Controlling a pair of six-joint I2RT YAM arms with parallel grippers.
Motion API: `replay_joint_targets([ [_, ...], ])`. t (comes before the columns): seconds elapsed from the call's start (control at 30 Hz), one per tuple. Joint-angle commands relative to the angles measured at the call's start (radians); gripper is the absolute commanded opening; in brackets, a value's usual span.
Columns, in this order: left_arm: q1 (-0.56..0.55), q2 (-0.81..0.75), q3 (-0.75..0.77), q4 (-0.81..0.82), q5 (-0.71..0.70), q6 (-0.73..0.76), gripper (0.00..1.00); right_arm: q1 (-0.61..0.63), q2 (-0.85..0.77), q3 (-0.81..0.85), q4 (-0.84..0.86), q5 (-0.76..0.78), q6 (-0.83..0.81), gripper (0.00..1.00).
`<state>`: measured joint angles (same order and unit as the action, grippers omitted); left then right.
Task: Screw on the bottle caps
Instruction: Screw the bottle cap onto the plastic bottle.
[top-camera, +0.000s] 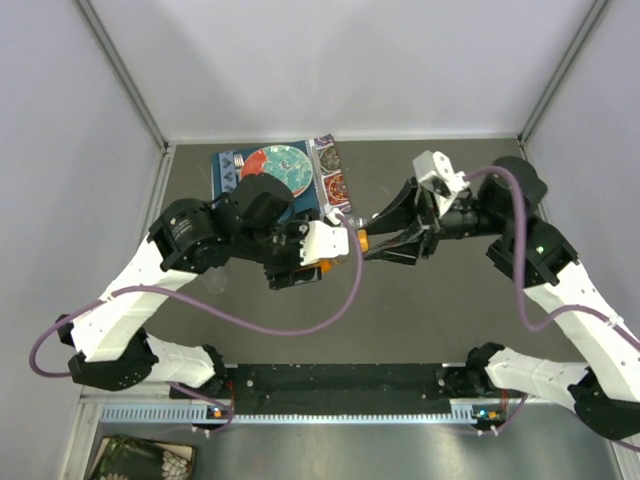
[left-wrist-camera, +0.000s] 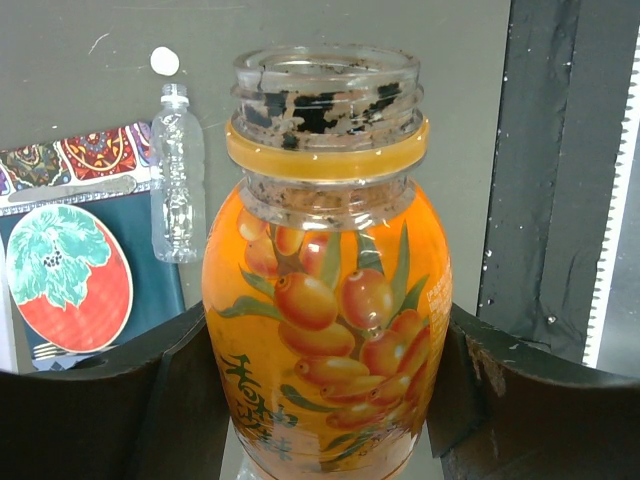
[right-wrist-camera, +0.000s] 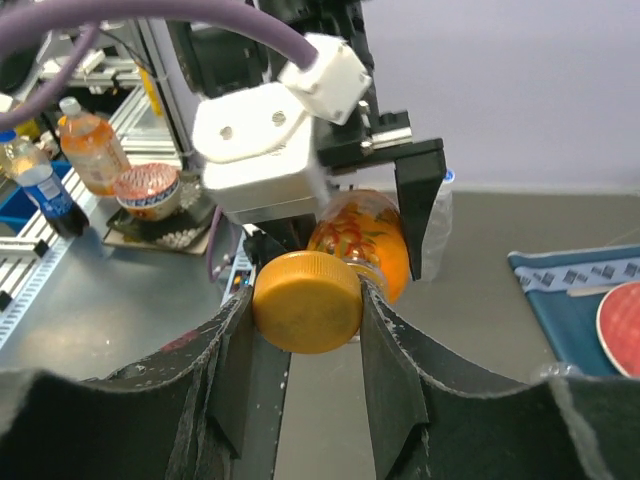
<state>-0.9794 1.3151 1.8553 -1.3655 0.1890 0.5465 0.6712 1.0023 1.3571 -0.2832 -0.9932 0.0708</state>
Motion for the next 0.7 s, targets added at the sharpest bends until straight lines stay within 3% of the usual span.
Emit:
replay_joint_targets([
  [0.0,-0.018,0.003,0.047,-0.172,-0.037,-0.011,0.01,0.030,0.077,0.085,-0.178,0.001,-0.163,0.33],
  [0.67,-0.024,0.033,0.013,-0.155,-0.102,-0.028,0.00,0.117,0.139,0.073,-0.220,0.162,-0.220,0.29],
])
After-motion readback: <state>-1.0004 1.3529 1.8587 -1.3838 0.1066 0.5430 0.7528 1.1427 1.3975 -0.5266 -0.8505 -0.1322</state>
